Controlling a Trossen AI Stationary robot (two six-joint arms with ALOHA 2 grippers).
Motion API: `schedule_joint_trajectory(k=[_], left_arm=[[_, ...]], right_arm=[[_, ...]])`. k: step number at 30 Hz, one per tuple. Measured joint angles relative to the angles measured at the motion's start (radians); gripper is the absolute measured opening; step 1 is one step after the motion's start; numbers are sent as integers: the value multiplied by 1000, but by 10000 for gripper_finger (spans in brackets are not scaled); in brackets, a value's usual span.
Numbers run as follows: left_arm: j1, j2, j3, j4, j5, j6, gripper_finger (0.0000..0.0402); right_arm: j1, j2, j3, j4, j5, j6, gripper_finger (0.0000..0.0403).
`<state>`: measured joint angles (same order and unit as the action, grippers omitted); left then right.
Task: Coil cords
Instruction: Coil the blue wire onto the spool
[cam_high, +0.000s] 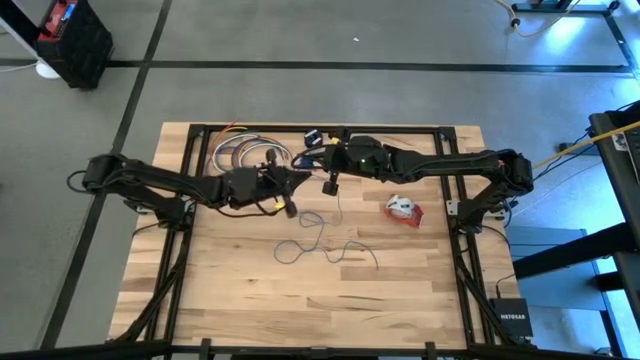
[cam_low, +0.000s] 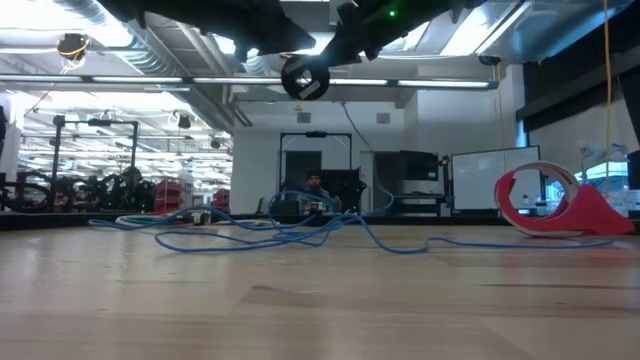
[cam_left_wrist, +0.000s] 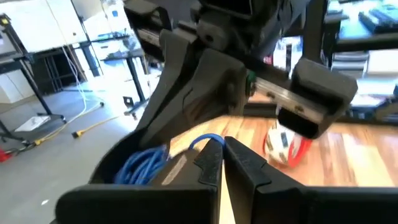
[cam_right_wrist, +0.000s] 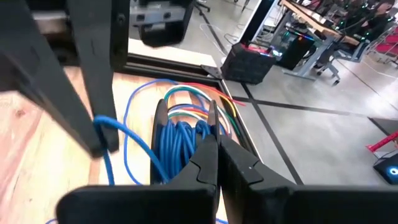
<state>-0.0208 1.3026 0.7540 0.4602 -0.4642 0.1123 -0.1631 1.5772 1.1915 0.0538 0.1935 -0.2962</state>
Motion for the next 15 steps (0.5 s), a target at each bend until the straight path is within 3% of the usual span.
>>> schedule_joint_trajectory(k=[15], left_arm=[[8, -225, 0, -416, -26, -41, 8]], right_arm=[[0, -1, 2, -29, -91, 23, 5]])
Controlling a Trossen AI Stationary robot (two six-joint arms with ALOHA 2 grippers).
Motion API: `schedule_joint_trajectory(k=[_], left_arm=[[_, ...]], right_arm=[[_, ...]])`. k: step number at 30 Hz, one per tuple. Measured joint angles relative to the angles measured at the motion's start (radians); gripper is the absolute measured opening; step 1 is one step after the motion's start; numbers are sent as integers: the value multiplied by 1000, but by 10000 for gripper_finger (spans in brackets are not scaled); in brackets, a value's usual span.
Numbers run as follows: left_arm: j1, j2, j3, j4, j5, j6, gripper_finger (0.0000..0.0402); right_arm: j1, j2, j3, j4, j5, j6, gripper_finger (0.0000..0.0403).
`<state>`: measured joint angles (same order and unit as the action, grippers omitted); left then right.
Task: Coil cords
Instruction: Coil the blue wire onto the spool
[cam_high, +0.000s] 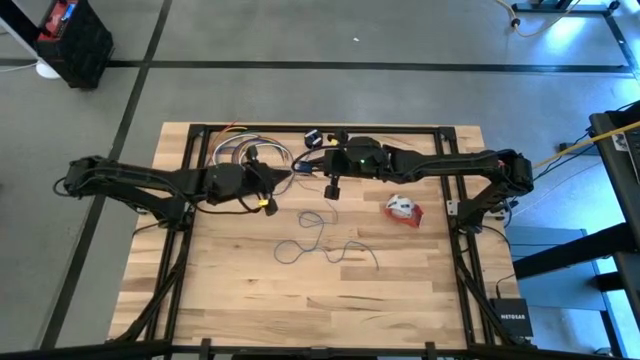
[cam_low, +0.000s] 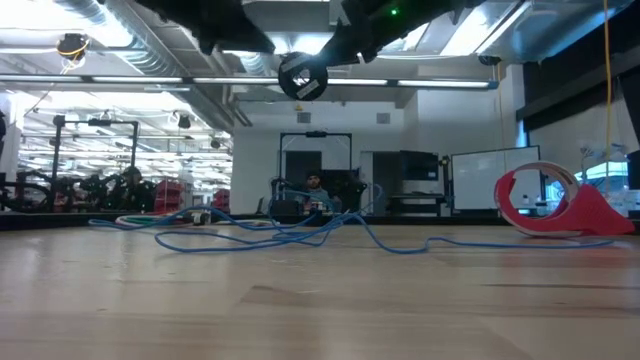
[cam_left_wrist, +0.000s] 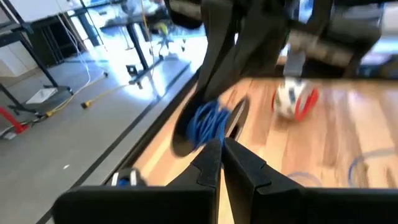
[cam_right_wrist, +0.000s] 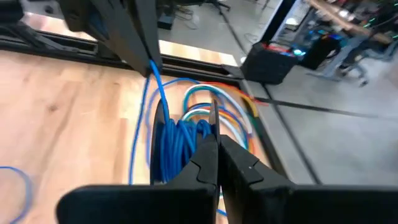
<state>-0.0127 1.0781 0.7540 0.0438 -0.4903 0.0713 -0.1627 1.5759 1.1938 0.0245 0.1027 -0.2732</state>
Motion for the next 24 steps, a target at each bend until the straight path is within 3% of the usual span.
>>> schedule_joint_trajectory(k=[4, 10, 24], left_arm=[[25, 7, 0, -98, 2, -6, 7], [45, 14, -27, -101, 5, -24, 5], [62, 175, -32, 46, -3, -3, 9]], right_arm=[[-1, 0, 25, -23, -55, 27, 5], [0, 0, 66, -39, -98, 67, 5], [0, -4, 131, 82, -123, 112, 5]])
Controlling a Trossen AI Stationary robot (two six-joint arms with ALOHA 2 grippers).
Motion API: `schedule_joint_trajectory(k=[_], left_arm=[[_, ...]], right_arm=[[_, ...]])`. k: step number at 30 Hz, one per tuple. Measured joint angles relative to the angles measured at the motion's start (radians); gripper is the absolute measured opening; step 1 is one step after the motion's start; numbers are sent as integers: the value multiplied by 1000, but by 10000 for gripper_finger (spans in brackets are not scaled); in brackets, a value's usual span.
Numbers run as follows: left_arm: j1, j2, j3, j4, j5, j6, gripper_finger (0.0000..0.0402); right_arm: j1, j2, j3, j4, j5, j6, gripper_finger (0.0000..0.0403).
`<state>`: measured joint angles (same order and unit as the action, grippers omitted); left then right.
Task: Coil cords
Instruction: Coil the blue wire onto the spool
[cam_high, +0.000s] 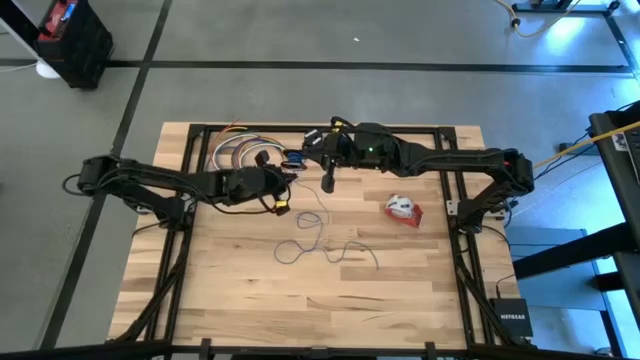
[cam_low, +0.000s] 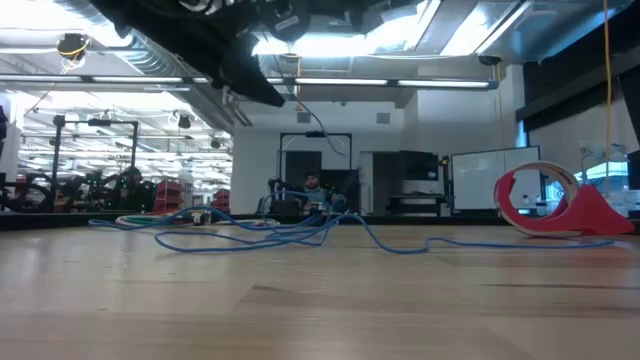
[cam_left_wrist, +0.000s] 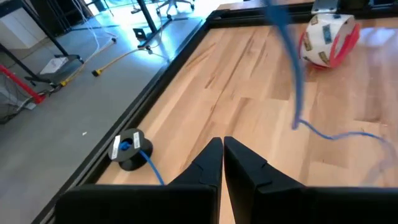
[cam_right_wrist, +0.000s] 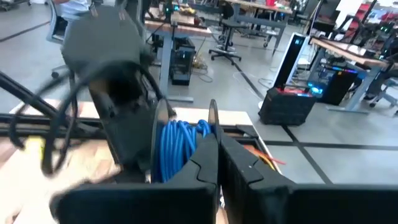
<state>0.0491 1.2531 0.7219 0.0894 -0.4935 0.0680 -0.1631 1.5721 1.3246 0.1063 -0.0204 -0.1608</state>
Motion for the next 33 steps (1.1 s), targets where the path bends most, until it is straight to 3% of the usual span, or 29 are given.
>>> schedule_joint_trajectory(k=[6, 14, 18, 28, 33], left_arm=[[1, 20, 0, -1, 29, -45, 30], [0, 16, 1, -10, 73, -93, 130], [0, 22, 1, 103, 72, -92, 161], [30, 163, 1, 451, 47, -124, 169], [52, 194, 1, 456, 31, -138, 159]], right_arm=[[0, -40, 6, -31, 41, -35, 5], [0, -128, 6, -136, 168, -82, 5], [0, -133, 6, -166, 218, -105, 5], [0, -133, 5, -183, 221, -111, 5], [0, -132, 5, -186, 220, -127, 5]])
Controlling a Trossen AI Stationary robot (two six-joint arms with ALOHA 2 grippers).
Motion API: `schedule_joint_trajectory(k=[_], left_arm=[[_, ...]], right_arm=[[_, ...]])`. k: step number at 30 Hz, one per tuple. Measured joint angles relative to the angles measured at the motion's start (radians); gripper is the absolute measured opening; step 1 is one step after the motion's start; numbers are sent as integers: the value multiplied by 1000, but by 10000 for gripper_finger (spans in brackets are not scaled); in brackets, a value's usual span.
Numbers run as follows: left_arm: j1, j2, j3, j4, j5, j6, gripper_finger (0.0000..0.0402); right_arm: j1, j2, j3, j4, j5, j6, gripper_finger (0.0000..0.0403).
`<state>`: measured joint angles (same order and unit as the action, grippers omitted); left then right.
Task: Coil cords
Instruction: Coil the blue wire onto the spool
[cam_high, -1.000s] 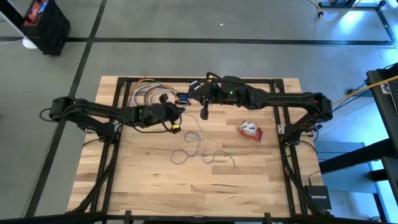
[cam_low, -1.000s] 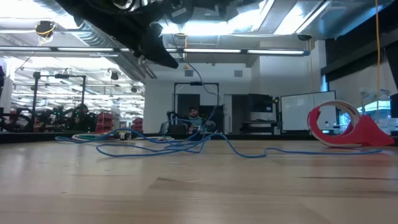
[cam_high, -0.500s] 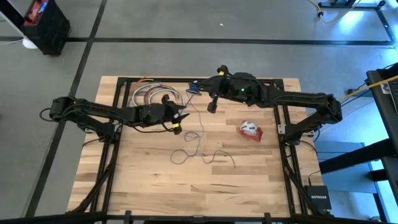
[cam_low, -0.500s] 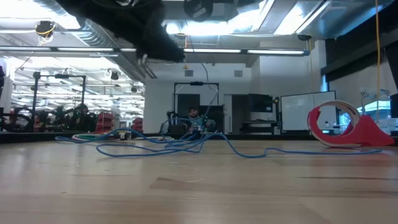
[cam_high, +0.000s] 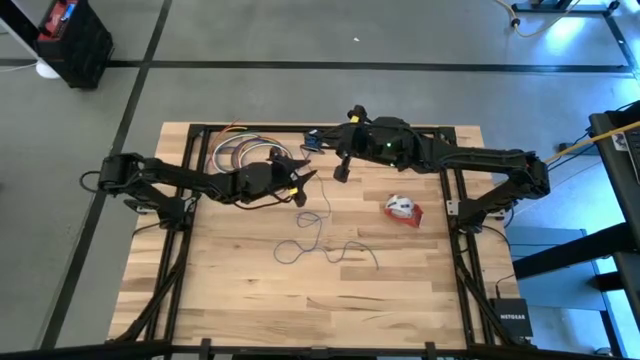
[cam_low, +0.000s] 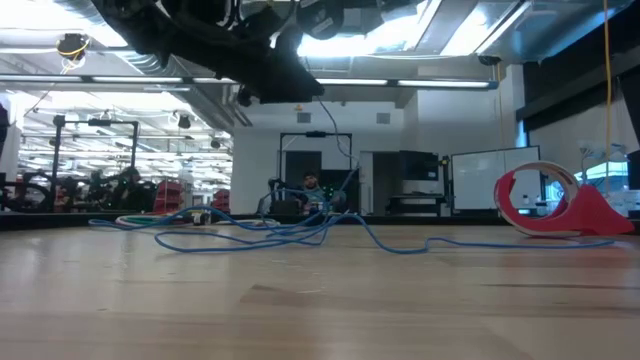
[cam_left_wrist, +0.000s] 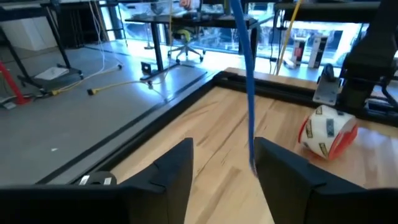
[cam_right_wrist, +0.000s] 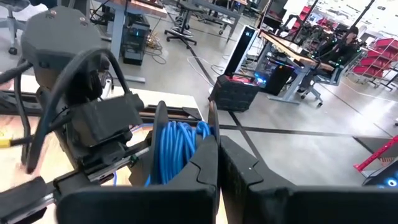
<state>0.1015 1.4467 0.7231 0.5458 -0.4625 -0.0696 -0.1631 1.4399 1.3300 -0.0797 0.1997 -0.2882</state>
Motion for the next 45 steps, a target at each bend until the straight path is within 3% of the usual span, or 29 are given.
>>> schedule_joint_trajectory(k=[4, 11, 24, 33, 38, 45], left_arm=[[-1, 0, 0, -2, 0, 18, 123], [-23, 0, 0, -2, 8, 84, 9], [-14, 60, 0, 73, 10, 91, 3], [-30, 89, 3, 194, 30, 71, 2], [-73, 89, 9, 283, 37, 108, 4], [-110, 87, 49, 280, 38, 174, 3]], right_arm=[[0, 0, 0, 1, 0, 0, 5], [0, 0, 0, 2, 0, 15, 5], [0, 2, -60, 111, -99, 182, 5], [-1, 13, -130, 312, -55, 204, 5], [-1, 40, -134, 361, -26, 200, 5], [-1, 85, -134, 356, -26, 142, 5]])
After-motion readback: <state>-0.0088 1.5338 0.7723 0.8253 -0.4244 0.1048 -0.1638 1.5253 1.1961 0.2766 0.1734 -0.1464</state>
